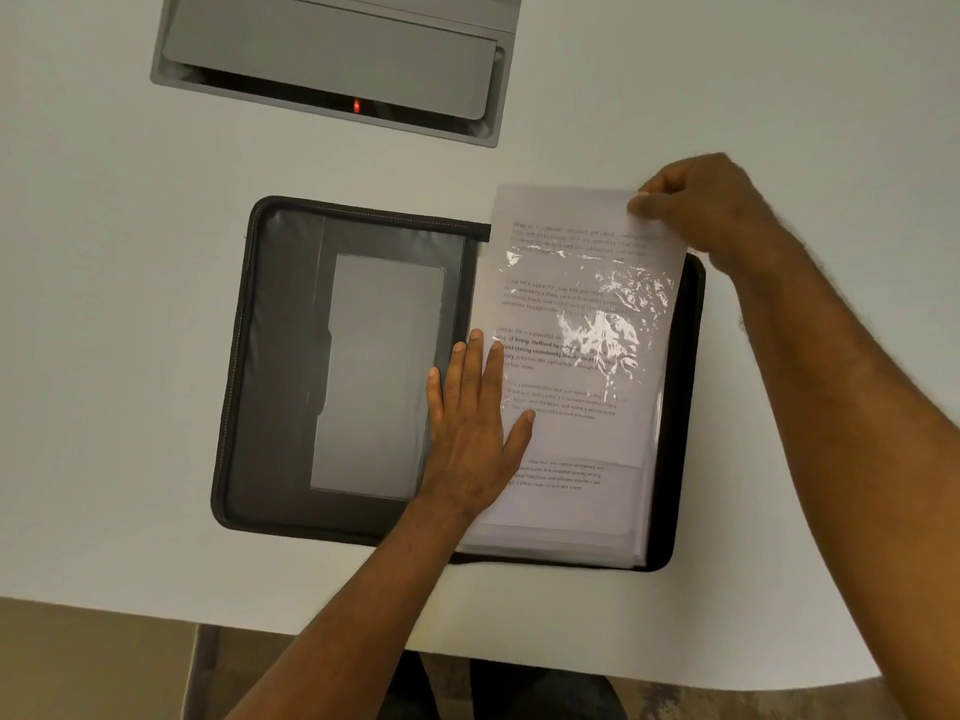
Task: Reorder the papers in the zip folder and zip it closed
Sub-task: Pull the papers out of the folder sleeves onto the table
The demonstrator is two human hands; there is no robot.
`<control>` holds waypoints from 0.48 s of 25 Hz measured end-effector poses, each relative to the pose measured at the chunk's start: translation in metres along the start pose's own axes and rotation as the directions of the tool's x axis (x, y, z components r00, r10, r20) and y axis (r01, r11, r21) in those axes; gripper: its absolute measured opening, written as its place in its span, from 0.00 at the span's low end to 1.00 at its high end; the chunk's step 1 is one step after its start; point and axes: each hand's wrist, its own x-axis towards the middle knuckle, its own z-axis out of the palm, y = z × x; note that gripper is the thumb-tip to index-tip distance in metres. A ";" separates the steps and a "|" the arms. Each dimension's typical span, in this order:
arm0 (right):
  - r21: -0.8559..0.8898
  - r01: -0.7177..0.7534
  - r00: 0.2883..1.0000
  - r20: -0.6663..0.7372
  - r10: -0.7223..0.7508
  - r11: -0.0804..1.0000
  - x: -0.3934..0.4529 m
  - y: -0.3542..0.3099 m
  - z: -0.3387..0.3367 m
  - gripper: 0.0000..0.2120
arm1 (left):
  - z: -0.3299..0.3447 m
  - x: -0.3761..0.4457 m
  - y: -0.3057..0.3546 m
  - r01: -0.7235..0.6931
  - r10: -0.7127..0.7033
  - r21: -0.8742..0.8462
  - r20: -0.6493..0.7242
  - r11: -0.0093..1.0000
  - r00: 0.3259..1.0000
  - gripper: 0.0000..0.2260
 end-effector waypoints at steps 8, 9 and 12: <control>-0.013 0.286 0.796 -0.554 -0.245 0.958 -0.020 -0.037 0.002 0.11 | -0.006 0.000 0.004 0.013 -0.020 -0.119 -0.057 0.993 0.998 0.35; -0.009 0.344 0.759 -0.586 -0.284 0.939 -0.023 -0.042 0.001 0.12 | -0.012 0.003 0.008 0.035 -0.052 -0.173 -0.094 0.984 0.994 0.34; -0.036 0.470 0.660 -0.649 -0.378 0.882 -0.025 -0.055 -0.002 0.13 | -0.049 0.042 0.024 0.170 -0.224 -0.392 -0.096 0.904 0.970 0.32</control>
